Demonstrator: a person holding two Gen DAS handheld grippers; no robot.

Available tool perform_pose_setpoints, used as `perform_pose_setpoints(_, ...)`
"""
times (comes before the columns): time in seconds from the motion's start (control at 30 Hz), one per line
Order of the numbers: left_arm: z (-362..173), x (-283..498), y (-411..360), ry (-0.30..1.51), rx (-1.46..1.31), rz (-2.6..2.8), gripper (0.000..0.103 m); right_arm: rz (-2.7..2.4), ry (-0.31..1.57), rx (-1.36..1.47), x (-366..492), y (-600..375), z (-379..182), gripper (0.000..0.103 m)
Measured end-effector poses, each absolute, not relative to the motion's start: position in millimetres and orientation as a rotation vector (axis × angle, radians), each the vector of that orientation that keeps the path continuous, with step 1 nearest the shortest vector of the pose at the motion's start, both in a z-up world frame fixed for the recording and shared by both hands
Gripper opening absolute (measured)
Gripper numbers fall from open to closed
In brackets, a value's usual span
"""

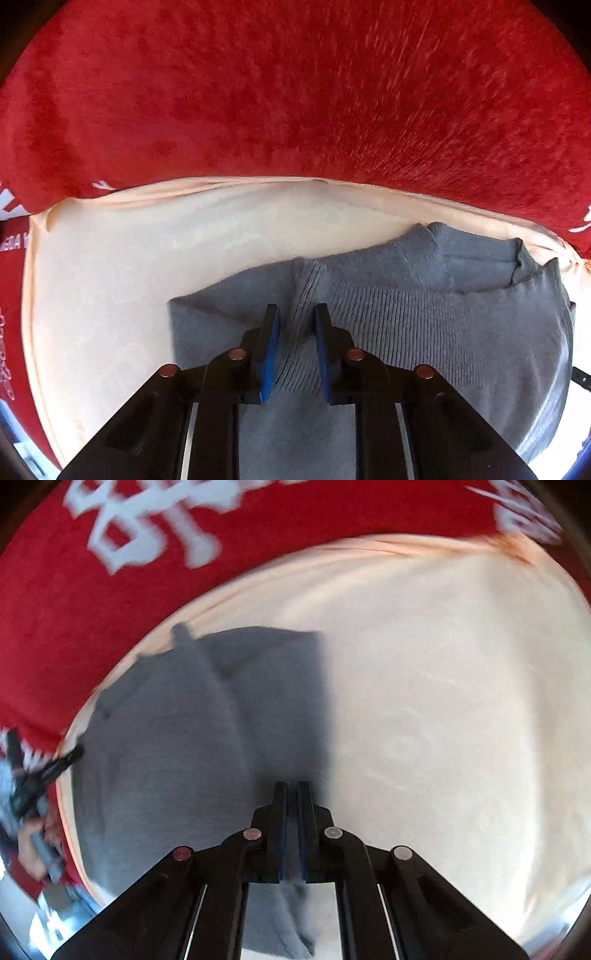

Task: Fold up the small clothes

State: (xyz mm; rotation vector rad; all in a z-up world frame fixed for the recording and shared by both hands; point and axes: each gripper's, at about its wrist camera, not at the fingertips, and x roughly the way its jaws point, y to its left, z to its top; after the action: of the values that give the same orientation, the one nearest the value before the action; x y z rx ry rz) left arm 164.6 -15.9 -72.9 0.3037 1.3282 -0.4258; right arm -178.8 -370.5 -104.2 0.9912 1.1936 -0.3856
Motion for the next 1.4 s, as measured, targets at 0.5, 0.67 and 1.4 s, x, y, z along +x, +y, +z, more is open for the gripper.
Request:
perform_pose_setpoints(0.5, -41.5, 42.7, 56.9, 1.48, 0.289, -0.616, 0.021, -0.305, 1.282, 0.946, -218.2, -300.4, -109.6, 0.01)
perform_pose_setpoints(0.67, -51.3, 12.7, 68.4, 1.506, 0.306, -0.573, 0.021, -0.26, 1.336, 0.74, -208.7, -286.3, -86.4, 0.006)
perform_pose_setpoints(1.4, -40.4, 5.6, 74.0, 1.462, 0.323, -0.566, 0.021, -0.238, 1.372, 0.653, -154.9, -218.3, -90.8, 0.007)
